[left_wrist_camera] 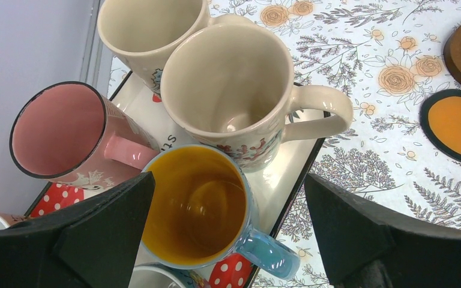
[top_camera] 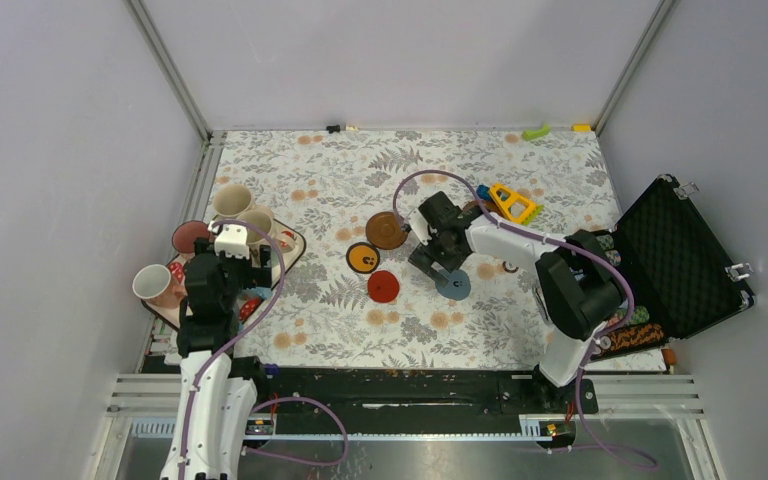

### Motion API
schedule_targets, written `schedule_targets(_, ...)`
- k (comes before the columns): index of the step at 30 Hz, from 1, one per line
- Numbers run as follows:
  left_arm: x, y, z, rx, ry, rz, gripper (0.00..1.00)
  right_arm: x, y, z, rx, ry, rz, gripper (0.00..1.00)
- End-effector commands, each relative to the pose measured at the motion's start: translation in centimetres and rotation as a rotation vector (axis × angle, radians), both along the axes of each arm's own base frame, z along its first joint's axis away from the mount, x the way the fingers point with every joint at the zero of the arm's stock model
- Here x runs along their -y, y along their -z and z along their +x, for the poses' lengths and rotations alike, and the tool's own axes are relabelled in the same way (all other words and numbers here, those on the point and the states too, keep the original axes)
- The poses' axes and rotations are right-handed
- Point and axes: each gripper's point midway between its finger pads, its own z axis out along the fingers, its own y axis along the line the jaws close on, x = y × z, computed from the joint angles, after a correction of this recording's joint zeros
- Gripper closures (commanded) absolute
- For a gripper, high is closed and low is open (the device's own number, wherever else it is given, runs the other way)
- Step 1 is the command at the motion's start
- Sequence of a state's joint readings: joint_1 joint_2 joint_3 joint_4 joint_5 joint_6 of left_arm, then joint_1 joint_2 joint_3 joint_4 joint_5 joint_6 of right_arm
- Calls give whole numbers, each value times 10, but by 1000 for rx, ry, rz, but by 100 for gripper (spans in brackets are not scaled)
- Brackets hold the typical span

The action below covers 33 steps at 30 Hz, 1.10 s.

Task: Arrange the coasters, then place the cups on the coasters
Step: Move the coaster to the center of the board.

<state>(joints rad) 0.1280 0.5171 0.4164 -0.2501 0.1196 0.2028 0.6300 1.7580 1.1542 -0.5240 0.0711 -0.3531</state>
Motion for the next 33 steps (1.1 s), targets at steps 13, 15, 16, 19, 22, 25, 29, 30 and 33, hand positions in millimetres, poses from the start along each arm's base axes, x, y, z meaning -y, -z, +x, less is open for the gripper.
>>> schedule_targets(13,-3,-10,6,47,-3,15,1,-14,12,-32,-91,-171,-25,0)
schedule_targets(15,-3,-11,6,49,-3,15,1,-9,17,-27,-70,-165,-70,0)
schedule_targets(16,-2,-11,5,49,-1,14,1,-7,19,-24,-63,-163,-87,0)
schedule_targets(19,-2,-11,5,49,0,15,1,3,26,-17,-44,-165,-160,0)
schedule_targets(22,-2,-11,5,50,3,15,1,16,26,-7,-4,-160,-243,0)
schedule_targets(25,-1,-11,5,51,4,14,1,21,20,-2,20,-148,-254,0)
schedule_targets(29,-1,-12,4,52,4,15,1,28,13,1,14,-116,-229,0)
schedule_targets(30,-1,-13,4,53,5,15,1,32,13,1,1,-101,-218,0)
schedule_targets(33,0,-13,3,57,8,14,1,41,11,3,-50,-43,-172,1)
